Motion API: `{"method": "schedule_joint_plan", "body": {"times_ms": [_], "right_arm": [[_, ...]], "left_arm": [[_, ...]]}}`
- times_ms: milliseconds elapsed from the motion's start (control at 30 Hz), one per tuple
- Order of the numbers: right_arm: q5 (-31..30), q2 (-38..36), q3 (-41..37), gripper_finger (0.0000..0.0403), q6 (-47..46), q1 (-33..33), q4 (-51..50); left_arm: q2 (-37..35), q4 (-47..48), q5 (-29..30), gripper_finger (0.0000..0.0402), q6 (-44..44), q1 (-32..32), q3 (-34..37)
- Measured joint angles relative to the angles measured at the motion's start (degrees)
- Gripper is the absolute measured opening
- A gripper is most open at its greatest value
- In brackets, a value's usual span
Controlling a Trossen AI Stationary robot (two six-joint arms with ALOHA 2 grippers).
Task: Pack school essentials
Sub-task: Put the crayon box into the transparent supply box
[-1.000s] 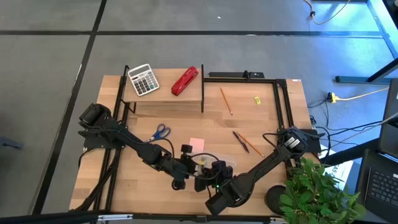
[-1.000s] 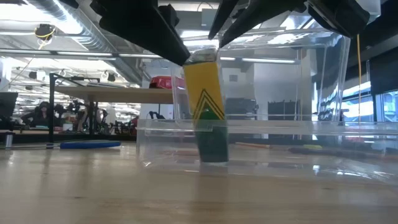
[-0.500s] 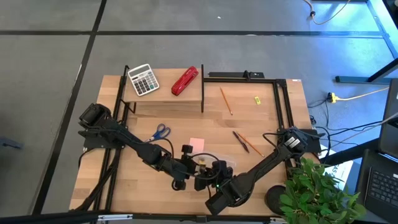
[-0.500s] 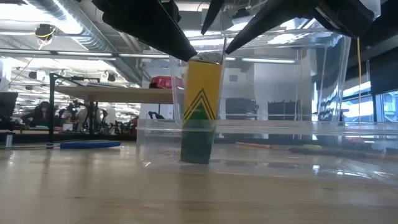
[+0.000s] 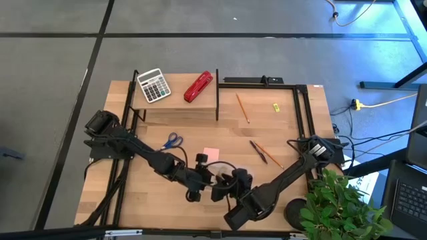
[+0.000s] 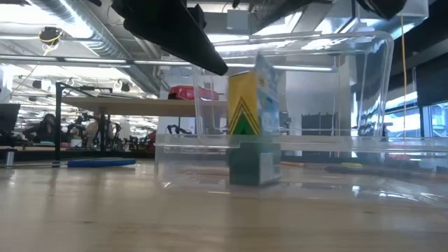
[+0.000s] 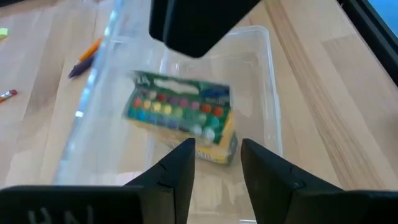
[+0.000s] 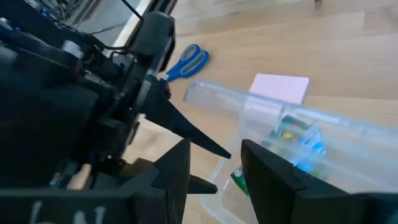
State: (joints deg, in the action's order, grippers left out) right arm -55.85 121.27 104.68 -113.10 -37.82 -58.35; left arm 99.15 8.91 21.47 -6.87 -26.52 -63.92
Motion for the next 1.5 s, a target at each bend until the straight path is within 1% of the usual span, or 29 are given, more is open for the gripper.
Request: {"method": "schedule_joint_plan", "body": {"times_ms": [233, 333, 467, 567, 700, 833, 1000, 1200, 1333, 1500], "right_arm": [[-0.1, -0.1, 0.7, 0.0145, 0.0, -0.5, -1.0], [-0.2, -0.1, 2.5, 0.0145, 0.0, -0.9, -3.8], [-0.1, 0.0, 5.1, 0.0145, 0.0, -1.2, -10.0], [-0.2, 0.0, 7.4, 0.0145, 0.0, -1.3, -14.1], [-0.2, 0.0, 10.5, 0.0145, 1.7, -1.5, -17.9], [-0.2, 0.0, 13.2, 0.0145, 2.8, -1.6, -21.0], [-0.4, 0.0, 14.8, 0.0145, 2.9, -1.7, -23.5], [-1.1, 0.0, 14.8, 0.0145, 3.0, -1.7, -23.7], [-1.1, 0.0, 14.8, 0.0145, 3.0, -1.8, -24.2], [-1.1, 0.0, 14.8, 0.0145, 2.8, -1.8, -24.8]], "left_arm": [[0.0, 0.0, 0.0, 0.0124, 0.1, 0.8, 0.0], [-0.9, 1.9, 0.0, 0.0124, 3.7, 1.0, 0.0], [-2.9, 1.6, 0.0, 0.0124, 8.7, 1.2, -0.2], [-2.3, 2.9, -0.2, 0.0124, 9.0, 2.3, 0.0], [-1.1, 2.5, -1.2, 0.0124, 8.9, 3.2, 0.0], [-0.2, 2.6, -1.7, 0.0124, 8.9, 3.1, 0.0], [-0.1, 1.3, -1.6, 0.0124, 9.0, 2.8, 0.0], [1.9, 1.6, 2.0, 0.0124, 8.9, 1.9, 0.0], [3.6, 0.2, 6.8, 0.0124, 9.0, 0.2, 0.0], [3.7, -3.1, 7.5, 0.0124, 9.0, -0.1, 0.0]]}}
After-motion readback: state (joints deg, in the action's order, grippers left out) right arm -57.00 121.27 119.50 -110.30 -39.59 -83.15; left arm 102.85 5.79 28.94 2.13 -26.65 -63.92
